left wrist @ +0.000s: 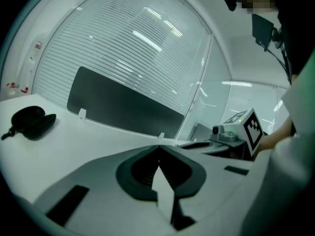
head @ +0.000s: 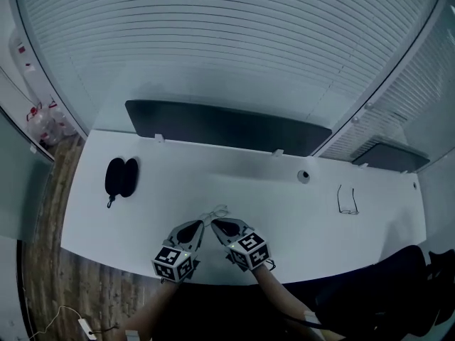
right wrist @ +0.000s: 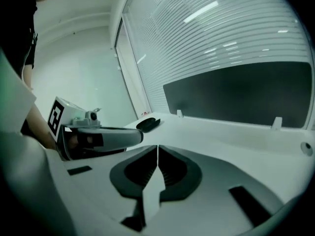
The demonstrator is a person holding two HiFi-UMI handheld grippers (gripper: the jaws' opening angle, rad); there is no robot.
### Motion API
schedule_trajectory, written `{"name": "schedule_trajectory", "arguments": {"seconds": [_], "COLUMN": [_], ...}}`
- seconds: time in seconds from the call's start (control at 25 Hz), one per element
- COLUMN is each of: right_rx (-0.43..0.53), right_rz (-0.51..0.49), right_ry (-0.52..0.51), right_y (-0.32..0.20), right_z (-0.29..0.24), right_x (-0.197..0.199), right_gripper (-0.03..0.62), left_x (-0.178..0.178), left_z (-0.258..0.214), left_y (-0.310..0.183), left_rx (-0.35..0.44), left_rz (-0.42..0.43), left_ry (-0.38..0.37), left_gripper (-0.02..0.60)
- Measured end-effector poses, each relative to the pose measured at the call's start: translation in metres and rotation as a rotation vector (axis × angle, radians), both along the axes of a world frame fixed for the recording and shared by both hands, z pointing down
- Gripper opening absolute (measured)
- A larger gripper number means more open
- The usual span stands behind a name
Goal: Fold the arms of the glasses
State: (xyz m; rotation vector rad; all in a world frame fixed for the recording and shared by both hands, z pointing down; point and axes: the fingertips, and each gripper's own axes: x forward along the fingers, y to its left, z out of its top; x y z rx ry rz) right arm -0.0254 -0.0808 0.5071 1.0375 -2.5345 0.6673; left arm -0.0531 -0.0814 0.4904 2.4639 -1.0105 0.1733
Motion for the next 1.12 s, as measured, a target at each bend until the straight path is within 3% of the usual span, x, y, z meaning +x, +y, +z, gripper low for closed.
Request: {"name": "schedule_trajectory", "arguments": {"seconds": [0.36, 0.68, 1.12], "right_rx": [0.081, 0.104, 0.121], "right_rz": [0.076, 0.091, 0.025], "right_ry": [-0.050, -0.050, -0.023], "right_y": [0.014, 0.021, 0.034], "right_z": [-0.033, -0.038, -0.035], "right_x": [0.005, 0.013, 0.001], "right_gripper": [0.021, 0.021, 0.017], "left_x": [0.017, 0.021, 0.025], "left_z": [-0.030, -0.029, -0.026], "left_y": [0.028, 0.029, 0.040], "left_rx": [0.098, 0.102, 0.116], "left_rz": [0.128, 0.139, 0.169], "left_ry": [-0.028, -0.044, -0.069], "left_gripper": [0.011, 0.011, 0.011]}}
